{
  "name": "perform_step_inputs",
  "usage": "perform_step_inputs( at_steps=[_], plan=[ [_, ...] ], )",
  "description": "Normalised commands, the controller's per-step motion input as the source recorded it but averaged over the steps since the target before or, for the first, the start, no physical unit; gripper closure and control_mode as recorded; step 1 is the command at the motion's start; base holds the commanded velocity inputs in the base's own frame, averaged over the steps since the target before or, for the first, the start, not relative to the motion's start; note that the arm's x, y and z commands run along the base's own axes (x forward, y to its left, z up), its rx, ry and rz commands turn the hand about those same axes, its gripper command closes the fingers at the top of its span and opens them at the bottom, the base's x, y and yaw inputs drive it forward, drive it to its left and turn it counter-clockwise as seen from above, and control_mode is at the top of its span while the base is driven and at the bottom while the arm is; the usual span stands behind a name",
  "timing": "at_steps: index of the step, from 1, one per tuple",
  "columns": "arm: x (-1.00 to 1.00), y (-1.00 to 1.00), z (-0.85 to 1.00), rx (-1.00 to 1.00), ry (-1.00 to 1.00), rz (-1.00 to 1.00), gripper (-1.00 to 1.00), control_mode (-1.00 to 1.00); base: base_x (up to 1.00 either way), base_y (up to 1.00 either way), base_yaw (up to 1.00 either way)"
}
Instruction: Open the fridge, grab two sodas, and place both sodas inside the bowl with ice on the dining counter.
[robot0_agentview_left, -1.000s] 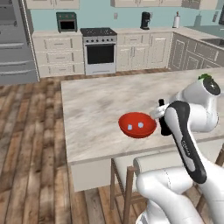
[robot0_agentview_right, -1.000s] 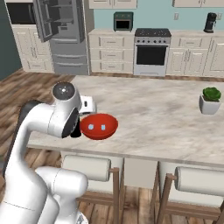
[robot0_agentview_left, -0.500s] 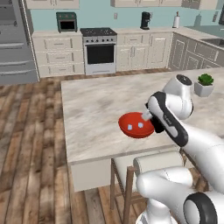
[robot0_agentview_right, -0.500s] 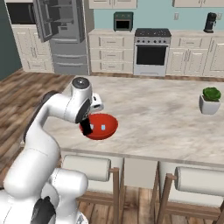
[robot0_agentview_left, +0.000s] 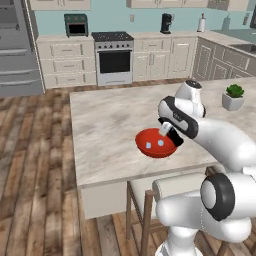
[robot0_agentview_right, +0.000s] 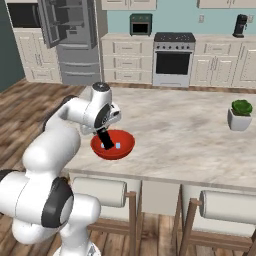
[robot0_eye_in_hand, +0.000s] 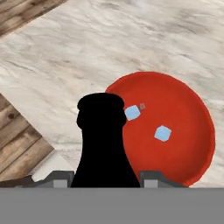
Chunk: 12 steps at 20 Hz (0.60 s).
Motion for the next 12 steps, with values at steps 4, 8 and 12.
perform_step_inputs(
  at_steps=[4,8,12],
  plan=[
    [0.26,0.00,-0.43,-0.08,0.00,0.18,1.00,-1.00,0.00,0.00,0.00],
    [0.25,0.00,-0.40,-0.09,0.00,0.15,1.00,-1.00,0.00,0.00,0.00],
    [0.25,0.00,-0.35,-0.10,0.02,0.14,1.00,-1.00,0.00,0.00,0.00]
  ],
)
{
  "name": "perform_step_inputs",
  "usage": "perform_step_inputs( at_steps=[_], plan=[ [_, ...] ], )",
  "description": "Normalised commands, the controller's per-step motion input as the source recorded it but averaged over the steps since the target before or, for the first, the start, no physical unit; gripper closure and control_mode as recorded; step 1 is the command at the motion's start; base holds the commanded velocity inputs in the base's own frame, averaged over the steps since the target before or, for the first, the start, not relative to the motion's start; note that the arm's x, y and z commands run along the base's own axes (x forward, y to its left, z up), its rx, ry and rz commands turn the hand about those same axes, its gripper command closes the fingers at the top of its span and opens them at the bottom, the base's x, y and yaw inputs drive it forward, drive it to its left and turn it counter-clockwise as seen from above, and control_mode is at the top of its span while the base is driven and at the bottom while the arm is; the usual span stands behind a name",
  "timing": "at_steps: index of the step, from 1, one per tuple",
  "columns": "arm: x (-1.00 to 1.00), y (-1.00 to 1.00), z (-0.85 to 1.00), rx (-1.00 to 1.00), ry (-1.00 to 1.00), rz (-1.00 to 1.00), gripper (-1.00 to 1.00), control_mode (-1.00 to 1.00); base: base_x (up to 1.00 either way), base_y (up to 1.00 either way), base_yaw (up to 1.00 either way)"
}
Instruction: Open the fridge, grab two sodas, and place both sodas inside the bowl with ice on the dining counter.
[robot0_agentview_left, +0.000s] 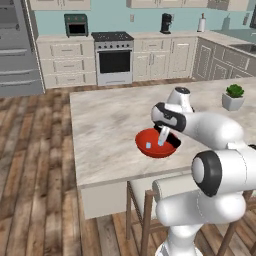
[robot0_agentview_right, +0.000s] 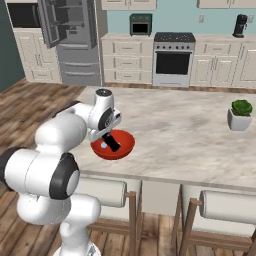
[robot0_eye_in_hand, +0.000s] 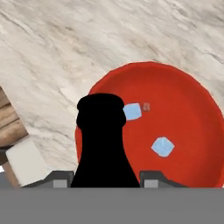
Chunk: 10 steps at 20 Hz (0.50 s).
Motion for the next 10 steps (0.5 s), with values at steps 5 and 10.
perform_step_inputs(
  at_steps=[5,10],
  plan=[
    [0.25,0.00,-0.26,-0.10,0.04,0.12,1.00,-1.00,0.00,0.00,0.00],
    [0.31,0.00,-0.24,-0.07,0.02,0.13,1.00,-1.00,0.00,0.00,0.00]
  ],
)
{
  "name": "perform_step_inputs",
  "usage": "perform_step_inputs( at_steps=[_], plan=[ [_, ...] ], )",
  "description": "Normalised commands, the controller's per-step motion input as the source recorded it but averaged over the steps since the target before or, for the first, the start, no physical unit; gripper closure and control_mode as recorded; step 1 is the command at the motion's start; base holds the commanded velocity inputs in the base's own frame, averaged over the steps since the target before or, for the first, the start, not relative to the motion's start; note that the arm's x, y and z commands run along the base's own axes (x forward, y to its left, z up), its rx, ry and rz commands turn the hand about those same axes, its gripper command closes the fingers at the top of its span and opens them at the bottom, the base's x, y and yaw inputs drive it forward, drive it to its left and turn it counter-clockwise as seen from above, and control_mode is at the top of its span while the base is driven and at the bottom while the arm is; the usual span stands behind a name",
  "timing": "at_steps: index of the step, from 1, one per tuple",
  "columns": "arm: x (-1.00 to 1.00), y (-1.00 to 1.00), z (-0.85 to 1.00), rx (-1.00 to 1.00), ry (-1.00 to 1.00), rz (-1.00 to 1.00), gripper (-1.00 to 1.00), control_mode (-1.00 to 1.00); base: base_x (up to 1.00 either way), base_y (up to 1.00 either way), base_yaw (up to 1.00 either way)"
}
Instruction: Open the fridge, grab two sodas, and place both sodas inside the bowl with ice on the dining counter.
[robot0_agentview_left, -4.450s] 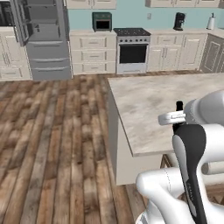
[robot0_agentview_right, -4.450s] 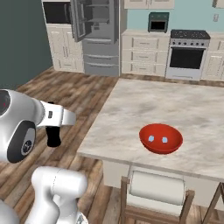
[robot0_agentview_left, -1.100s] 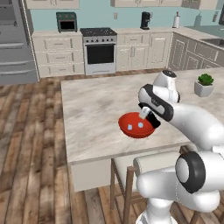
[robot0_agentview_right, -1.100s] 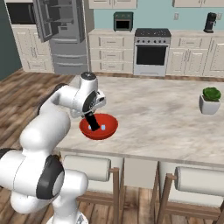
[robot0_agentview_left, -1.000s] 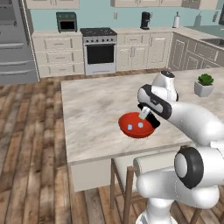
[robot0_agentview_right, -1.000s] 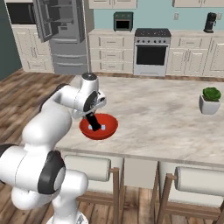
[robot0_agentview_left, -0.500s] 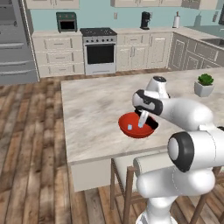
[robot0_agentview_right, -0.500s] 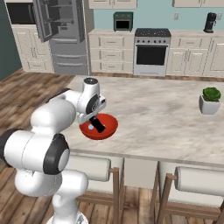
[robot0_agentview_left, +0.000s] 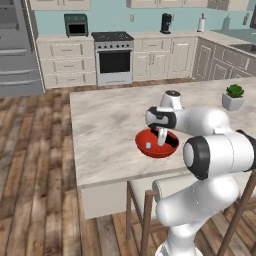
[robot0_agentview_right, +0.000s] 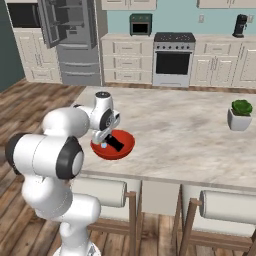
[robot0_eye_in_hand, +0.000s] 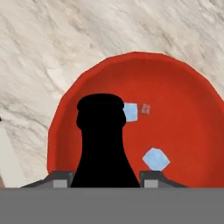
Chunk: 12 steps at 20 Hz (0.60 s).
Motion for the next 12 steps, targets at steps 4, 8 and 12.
perform_step_inputs(
  at_steps=[4,8,12],
  plan=[
    [0.28,0.00,-0.23,-0.05,0.02,0.13,1.00,-1.00,0.00,0.00,0.00],
    [0.16,0.00,-0.22,-0.04,0.01,0.13,1.00,-1.00,0.00,0.00,0.00],
    [0.18,0.03,-0.24,-0.05,0.02,0.12,1.00,-1.00,0.00,0.00,0.00]
  ],
)
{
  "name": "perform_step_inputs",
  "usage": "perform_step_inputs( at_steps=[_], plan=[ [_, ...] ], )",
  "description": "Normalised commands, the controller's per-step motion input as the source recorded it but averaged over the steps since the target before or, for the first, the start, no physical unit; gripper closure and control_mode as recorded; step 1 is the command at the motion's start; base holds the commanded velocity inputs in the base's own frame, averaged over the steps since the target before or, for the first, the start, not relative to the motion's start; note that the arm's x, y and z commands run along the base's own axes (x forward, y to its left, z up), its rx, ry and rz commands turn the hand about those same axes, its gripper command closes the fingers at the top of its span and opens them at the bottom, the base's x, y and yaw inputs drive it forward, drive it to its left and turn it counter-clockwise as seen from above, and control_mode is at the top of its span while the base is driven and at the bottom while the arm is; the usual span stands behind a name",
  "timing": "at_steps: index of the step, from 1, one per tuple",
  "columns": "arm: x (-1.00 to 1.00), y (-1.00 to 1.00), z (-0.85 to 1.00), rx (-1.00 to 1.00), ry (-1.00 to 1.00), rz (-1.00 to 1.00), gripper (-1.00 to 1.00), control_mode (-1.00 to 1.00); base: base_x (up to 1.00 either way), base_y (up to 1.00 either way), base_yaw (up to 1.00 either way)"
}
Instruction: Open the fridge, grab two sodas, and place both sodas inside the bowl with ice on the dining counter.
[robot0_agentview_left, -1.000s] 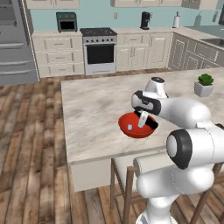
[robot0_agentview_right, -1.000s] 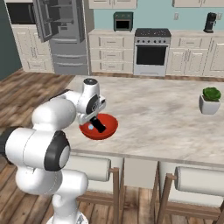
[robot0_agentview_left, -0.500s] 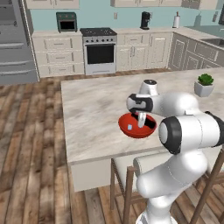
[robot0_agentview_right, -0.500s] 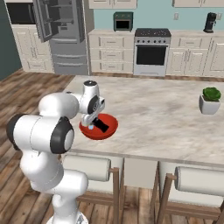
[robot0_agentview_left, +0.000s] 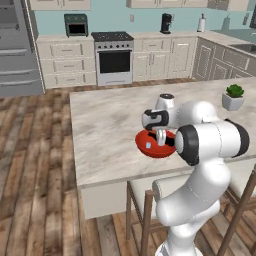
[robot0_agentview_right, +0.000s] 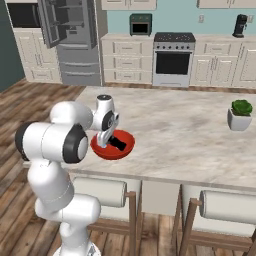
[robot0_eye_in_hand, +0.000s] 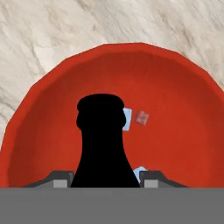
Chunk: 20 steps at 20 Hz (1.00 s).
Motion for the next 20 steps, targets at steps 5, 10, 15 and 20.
perform_step_inputs(
  at_steps=[5,10,15,20],
  plan=[
    [0.17,0.04,-0.24,-0.04,0.01,0.12,1.00,-1.00,0.00,0.00,0.00],
    [0.11,0.04,-0.27,-0.05,0.01,0.11,1.00,-1.00,0.00,0.00,0.00],
    [0.07,0.01,-0.26,-0.04,0.00,0.11,1.00,-1.00,0.00,0.00,0.00],
    [0.01,0.00,-0.23,-0.03,0.00,0.11,-1.00,-1.00,0.00,0.00,0.00]
  ],
)
